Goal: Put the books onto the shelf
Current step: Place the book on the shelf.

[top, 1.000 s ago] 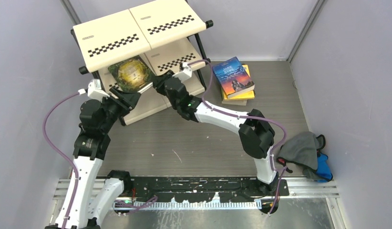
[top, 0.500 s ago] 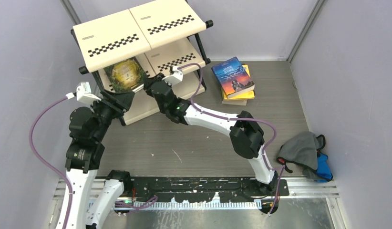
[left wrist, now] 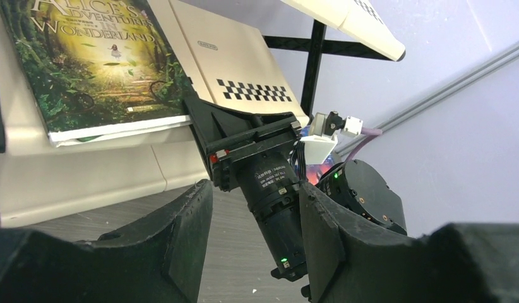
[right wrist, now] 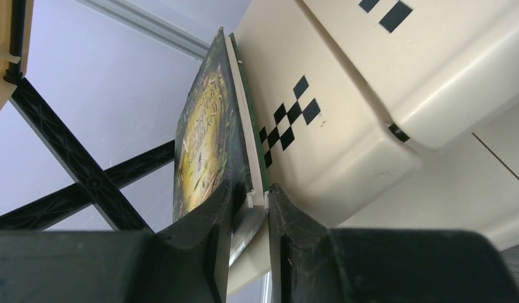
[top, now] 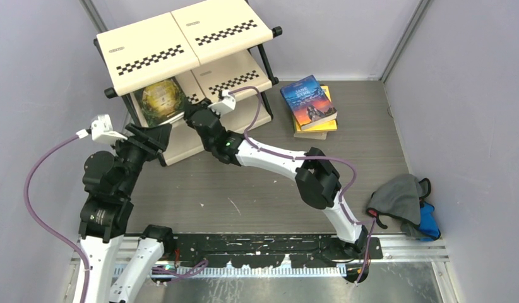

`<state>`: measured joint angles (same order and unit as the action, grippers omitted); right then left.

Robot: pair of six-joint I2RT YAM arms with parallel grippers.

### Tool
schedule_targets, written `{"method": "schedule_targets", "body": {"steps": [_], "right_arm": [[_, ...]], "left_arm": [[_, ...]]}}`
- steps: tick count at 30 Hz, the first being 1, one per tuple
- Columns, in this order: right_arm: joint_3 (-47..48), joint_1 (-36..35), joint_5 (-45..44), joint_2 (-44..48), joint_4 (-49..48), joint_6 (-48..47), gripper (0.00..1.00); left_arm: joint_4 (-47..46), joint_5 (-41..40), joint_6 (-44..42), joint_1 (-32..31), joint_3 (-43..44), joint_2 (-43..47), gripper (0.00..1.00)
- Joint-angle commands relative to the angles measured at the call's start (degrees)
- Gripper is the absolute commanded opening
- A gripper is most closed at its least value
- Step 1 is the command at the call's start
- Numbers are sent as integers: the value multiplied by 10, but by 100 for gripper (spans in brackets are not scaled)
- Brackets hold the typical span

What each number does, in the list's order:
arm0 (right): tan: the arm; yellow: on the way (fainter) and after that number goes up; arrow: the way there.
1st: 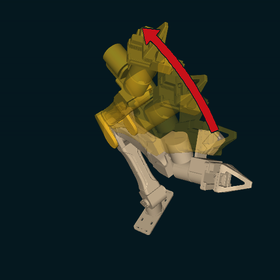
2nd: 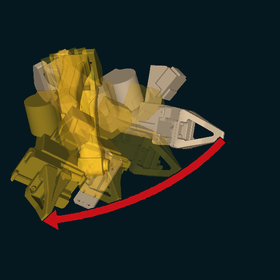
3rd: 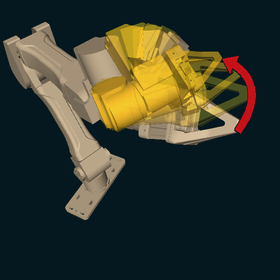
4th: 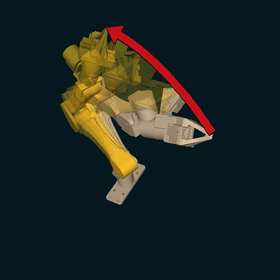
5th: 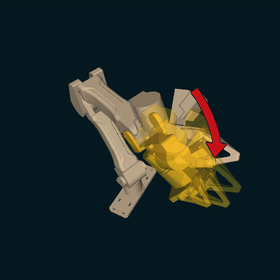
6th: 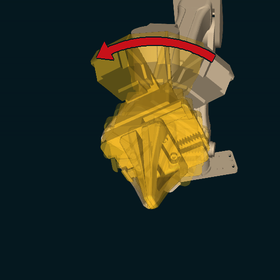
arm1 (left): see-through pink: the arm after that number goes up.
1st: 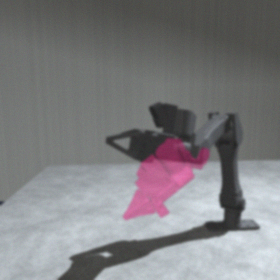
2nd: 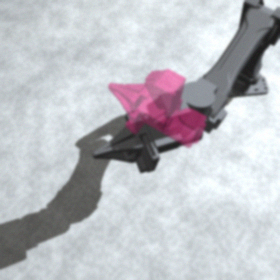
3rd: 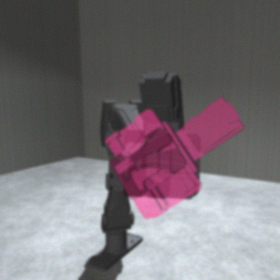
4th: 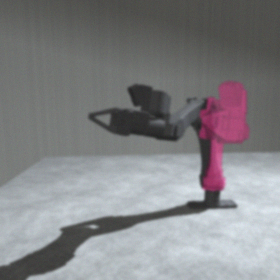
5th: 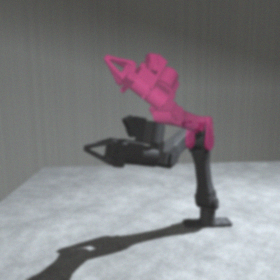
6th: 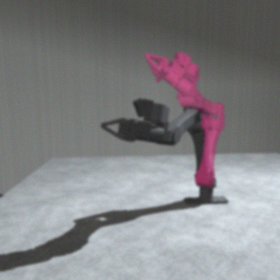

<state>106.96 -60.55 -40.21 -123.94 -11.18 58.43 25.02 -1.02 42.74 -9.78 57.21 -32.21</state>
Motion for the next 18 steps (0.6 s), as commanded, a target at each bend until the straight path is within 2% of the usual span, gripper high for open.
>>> {"method": "schedule_targets", "body": {"steps": [1,11,14,18], "right_arm": [[31,-14,-16,-22,67,-37,2],[29,-24,-21,-23,70,-42,8],[30,-26,-17,-25,71,-45,18],[38,-26,-8,-30,79,-49,39]], "left_arm": [[2,-26,-20,-6,26,9,54],[8,-30,-18,-9,33,11,55],[8,-30,-17,-9,34,11,55],[6,-29,-14,-10,33,10,56]]}}
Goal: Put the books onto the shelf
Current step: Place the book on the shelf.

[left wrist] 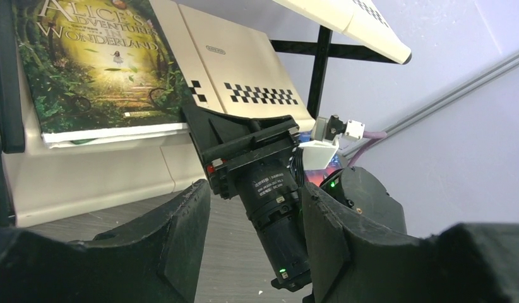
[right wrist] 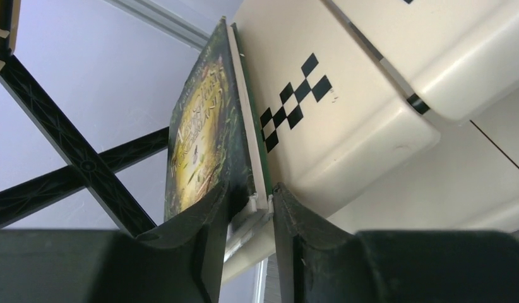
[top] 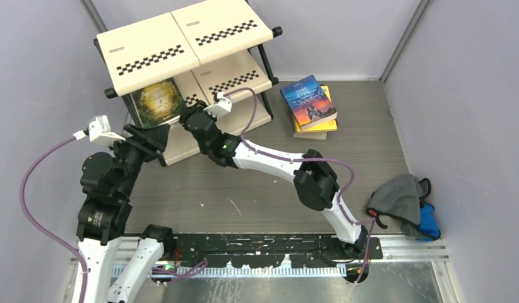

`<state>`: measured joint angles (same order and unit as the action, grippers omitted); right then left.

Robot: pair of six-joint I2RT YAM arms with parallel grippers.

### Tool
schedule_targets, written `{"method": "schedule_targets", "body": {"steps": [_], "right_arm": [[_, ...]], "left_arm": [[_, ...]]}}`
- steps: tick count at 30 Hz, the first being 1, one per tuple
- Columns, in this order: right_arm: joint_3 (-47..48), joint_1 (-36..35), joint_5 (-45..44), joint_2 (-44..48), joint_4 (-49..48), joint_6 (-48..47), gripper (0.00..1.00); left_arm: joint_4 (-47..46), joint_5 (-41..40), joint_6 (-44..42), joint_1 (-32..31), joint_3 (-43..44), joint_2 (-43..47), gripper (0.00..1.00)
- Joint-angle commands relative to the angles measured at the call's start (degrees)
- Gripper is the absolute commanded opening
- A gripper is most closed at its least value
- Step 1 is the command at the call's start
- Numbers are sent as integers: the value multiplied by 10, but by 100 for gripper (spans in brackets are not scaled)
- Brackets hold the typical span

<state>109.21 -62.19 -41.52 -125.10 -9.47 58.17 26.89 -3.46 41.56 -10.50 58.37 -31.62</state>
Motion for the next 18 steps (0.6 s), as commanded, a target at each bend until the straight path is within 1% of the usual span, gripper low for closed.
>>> {"method": "schedule_targets", "body": {"steps": [1,3,6,18], "right_arm": [[20,-10,9,-21,67,-48,43],[28,-10,13,-24,79,-51,48],[27,-10,14,-22,81,-59,53],[-31,-10,-21,22,46,-102,54]], "left_arm": [[-13,-4,-1,-2,21,4,57],[-14,-4,0,-2,20,5,57],[-15,-3,1,-2,21,5,57],[-22,-2,3,-2,10,7,58]]}}
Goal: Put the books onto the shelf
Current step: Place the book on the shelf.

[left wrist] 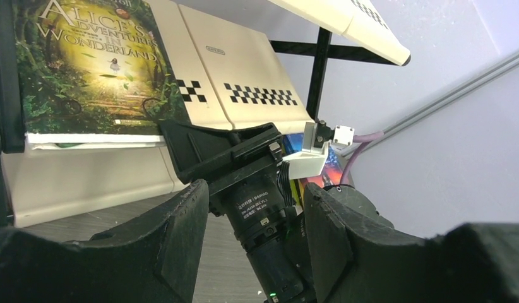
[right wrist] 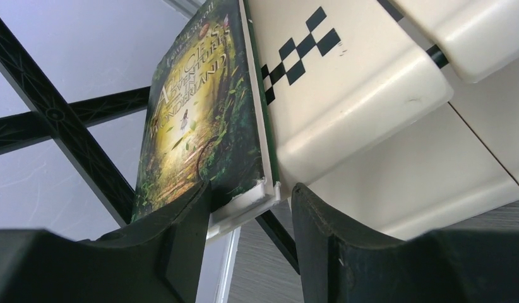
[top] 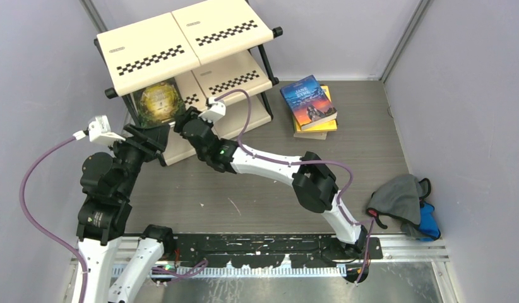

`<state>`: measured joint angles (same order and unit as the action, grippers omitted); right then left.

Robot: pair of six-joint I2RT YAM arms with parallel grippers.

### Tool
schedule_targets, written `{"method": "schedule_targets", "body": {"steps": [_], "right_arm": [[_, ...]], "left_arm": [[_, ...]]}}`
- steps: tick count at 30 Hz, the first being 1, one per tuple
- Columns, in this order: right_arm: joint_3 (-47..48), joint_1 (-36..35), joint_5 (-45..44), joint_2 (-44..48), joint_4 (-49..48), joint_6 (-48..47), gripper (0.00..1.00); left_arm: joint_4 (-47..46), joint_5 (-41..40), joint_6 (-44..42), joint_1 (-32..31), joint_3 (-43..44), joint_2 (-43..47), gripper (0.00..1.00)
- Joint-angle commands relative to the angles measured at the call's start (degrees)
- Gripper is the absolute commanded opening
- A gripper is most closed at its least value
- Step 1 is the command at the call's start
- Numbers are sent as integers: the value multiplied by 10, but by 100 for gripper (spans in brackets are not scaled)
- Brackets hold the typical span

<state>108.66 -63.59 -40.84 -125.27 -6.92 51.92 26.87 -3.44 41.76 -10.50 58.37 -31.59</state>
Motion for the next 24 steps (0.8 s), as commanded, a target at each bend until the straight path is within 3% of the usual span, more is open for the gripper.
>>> {"method": "schedule_targets", "body": {"steps": [1,9,24], "right_arm": [[-32,4,-31,28,16,-43,54],[-86,5,-41,63,-39,-77,54],[-80,3,30,80,-63,-134,53]], "left_arm": [[-22,-3,1,-2,10,8,58],[-25,1,1,-2,4,7,58],[-16,-9,-12,-2,17,10,58]]}}
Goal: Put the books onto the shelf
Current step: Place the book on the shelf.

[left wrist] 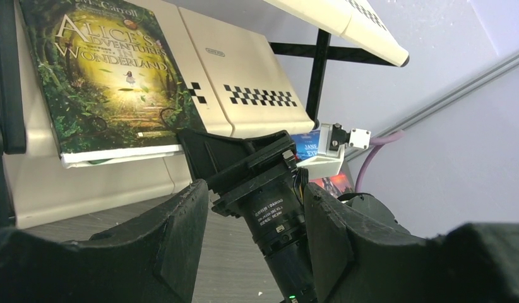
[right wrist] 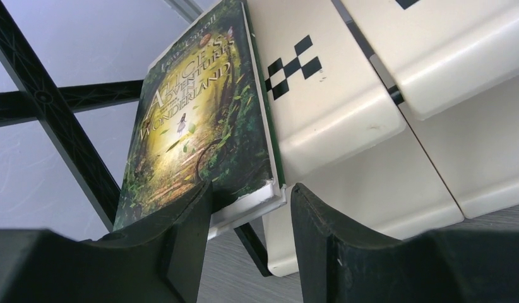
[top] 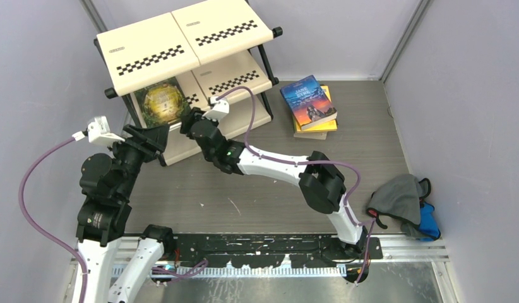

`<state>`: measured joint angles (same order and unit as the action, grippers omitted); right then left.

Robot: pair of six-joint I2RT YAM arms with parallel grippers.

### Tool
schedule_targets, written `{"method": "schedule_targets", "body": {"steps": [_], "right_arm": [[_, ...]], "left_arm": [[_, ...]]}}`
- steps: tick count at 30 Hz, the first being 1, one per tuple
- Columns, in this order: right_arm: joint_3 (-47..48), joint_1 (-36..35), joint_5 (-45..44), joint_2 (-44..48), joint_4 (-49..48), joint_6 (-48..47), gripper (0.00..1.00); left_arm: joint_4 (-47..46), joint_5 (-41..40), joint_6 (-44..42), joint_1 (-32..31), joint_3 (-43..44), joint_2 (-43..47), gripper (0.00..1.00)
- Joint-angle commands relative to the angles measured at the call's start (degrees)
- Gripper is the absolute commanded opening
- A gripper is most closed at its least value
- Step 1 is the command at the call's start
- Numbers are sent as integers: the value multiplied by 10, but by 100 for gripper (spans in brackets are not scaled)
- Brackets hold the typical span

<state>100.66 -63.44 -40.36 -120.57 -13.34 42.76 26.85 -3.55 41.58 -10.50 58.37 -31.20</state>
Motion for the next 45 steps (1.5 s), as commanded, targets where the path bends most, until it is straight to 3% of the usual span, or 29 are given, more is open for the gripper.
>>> {"method": "schedule_targets", "body": {"steps": [1,17,28,45], "right_arm": [[-1,1,32,37,-6,-50,53],[-30,0,75,65,-43,-107,53],[2,3,84,58,-27,-133,58],[-14,15,91,62,-53,-138,62]], "left_arm": [[-16,-8,-11,-2,18,5,58],[-10,-15,-21,-2,19,-2,58],[1,-12,-37,-2,16,-11,58],[10,9,-69,-2,-57,-23,54]]}}
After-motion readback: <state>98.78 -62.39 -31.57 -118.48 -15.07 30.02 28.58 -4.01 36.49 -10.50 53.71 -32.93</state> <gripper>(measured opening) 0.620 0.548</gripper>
